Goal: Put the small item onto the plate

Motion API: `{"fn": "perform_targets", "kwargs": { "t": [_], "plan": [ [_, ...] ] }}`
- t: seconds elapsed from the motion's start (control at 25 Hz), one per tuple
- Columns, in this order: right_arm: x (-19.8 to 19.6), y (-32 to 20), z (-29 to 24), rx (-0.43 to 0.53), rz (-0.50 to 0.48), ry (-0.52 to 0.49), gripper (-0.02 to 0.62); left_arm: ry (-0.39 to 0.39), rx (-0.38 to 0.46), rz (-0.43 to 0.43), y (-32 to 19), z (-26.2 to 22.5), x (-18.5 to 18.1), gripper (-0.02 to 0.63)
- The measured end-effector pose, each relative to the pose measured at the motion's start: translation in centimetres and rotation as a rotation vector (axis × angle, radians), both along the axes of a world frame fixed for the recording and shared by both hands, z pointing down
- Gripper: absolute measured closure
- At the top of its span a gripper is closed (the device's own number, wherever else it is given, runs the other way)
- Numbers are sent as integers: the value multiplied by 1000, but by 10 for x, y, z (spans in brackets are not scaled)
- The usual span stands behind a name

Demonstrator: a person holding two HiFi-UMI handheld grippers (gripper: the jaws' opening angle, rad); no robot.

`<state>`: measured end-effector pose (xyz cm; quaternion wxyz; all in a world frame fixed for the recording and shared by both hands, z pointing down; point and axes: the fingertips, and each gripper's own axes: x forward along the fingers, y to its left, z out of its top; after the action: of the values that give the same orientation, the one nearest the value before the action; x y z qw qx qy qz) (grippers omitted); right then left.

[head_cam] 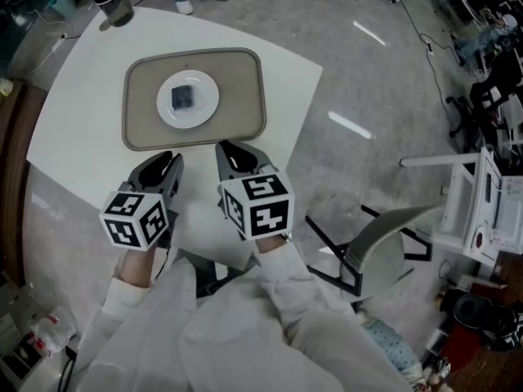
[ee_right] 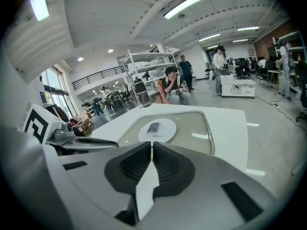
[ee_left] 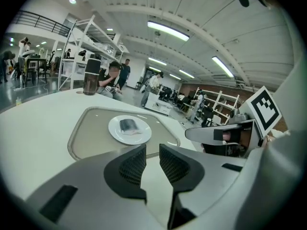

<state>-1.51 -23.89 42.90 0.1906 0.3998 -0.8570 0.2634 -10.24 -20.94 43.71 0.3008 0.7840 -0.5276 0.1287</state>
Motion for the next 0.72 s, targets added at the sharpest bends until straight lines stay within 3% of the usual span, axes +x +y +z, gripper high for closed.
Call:
{"fn": "perform_targets", "kwargs": {
  "t": [0.48,0.72],
  "plan": [
    [20,77,-28,22,-139,-73,577,34,122,-59,71,-39,44,578],
    [23,105,-43,56,-226,-122,577,91,175,-62,95,-52,65,594]
  ]
}}
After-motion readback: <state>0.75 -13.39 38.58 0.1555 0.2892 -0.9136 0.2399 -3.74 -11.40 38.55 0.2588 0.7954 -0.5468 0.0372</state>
